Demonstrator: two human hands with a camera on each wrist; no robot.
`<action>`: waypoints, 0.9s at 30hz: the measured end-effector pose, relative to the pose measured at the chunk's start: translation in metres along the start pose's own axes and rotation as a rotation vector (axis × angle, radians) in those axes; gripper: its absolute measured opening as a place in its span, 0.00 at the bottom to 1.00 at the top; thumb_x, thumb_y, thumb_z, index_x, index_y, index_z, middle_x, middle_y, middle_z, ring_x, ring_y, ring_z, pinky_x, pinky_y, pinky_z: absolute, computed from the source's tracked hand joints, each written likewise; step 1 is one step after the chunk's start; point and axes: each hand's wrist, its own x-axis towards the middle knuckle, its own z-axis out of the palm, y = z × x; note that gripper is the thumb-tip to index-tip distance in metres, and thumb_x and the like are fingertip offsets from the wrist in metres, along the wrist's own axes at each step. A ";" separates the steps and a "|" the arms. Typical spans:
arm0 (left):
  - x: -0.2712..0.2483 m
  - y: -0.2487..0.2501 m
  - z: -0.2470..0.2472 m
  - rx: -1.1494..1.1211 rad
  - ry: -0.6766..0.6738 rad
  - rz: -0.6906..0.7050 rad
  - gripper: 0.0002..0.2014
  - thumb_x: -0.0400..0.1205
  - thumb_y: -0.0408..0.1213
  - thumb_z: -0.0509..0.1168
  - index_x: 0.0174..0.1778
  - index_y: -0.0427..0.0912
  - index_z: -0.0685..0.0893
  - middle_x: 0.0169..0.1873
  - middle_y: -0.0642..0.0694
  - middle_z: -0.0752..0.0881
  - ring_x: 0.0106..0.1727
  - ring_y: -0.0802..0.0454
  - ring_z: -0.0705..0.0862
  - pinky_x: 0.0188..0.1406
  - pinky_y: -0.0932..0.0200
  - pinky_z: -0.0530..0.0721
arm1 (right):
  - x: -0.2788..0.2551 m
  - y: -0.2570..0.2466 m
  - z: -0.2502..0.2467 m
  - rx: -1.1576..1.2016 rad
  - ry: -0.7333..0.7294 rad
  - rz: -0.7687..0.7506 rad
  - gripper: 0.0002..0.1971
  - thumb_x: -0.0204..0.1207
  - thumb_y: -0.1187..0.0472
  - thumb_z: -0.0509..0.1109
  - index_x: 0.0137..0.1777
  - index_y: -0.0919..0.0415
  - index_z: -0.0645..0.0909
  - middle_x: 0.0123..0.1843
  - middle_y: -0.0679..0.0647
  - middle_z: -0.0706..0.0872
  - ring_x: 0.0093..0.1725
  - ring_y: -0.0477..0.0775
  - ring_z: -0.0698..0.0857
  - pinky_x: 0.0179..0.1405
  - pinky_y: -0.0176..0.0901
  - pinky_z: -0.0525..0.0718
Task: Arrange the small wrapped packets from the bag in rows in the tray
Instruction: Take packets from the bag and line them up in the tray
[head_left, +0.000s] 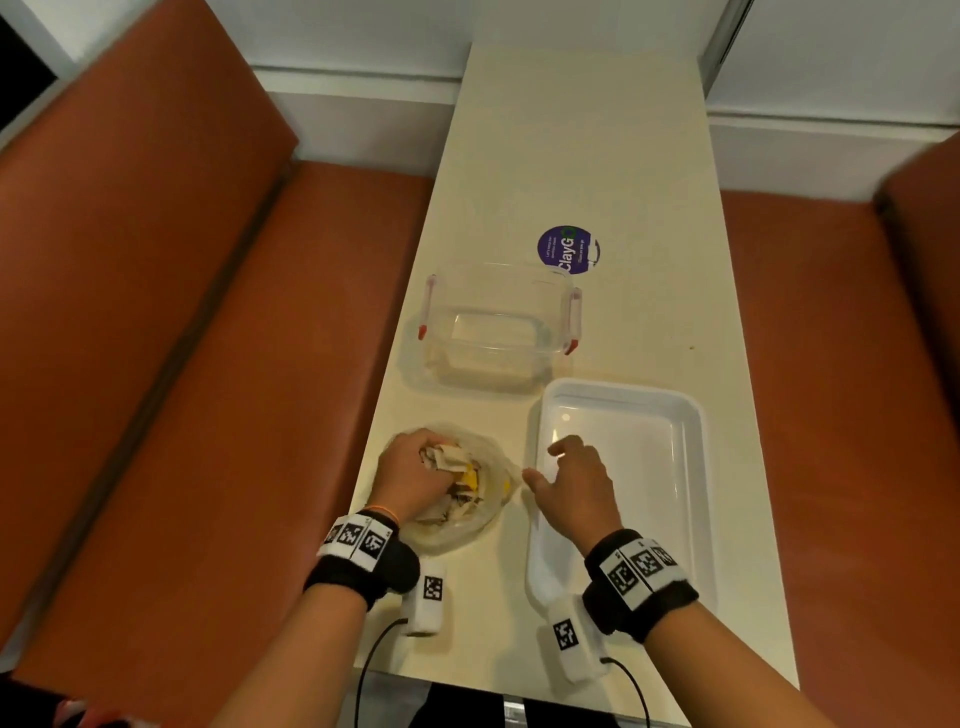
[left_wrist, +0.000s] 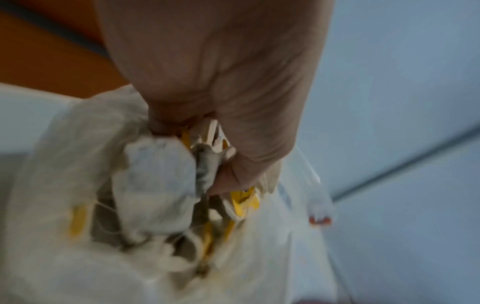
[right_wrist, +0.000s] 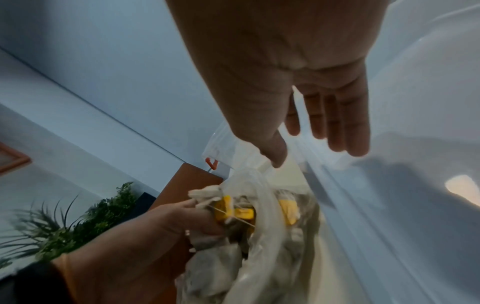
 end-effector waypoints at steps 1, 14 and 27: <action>-0.002 0.000 -0.003 -0.117 0.006 -0.055 0.17 0.74 0.30 0.78 0.54 0.52 0.89 0.54 0.51 0.89 0.54 0.50 0.87 0.56 0.55 0.85 | -0.002 0.005 0.001 -0.007 -0.061 0.037 0.29 0.83 0.47 0.75 0.77 0.59 0.72 0.71 0.58 0.80 0.68 0.59 0.83 0.59 0.43 0.76; -0.025 -0.004 -0.019 -1.049 -0.033 -0.408 0.19 0.76 0.13 0.58 0.54 0.34 0.88 0.43 0.33 0.90 0.42 0.39 0.90 0.36 0.51 0.90 | -0.006 0.005 0.016 0.034 -0.181 0.040 0.31 0.82 0.46 0.74 0.80 0.58 0.72 0.71 0.56 0.85 0.70 0.56 0.84 0.67 0.45 0.80; -0.049 0.008 -0.030 -1.340 -0.150 -0.356 0.28 0.65 0.20 0.52 0.54 0.33 0.91 0.52 0.32 0.90 0.54 0.33 0.89 0.53 0.43 0.88 | -0.025 -0.059 0.021 0.077 -0.393 -0.463 0.42 0.72 0.53 0.85 0.85 0.47 0.71 0.70 0.46 0.85 0.63 0.47 0.84 0.65 0.40 0.81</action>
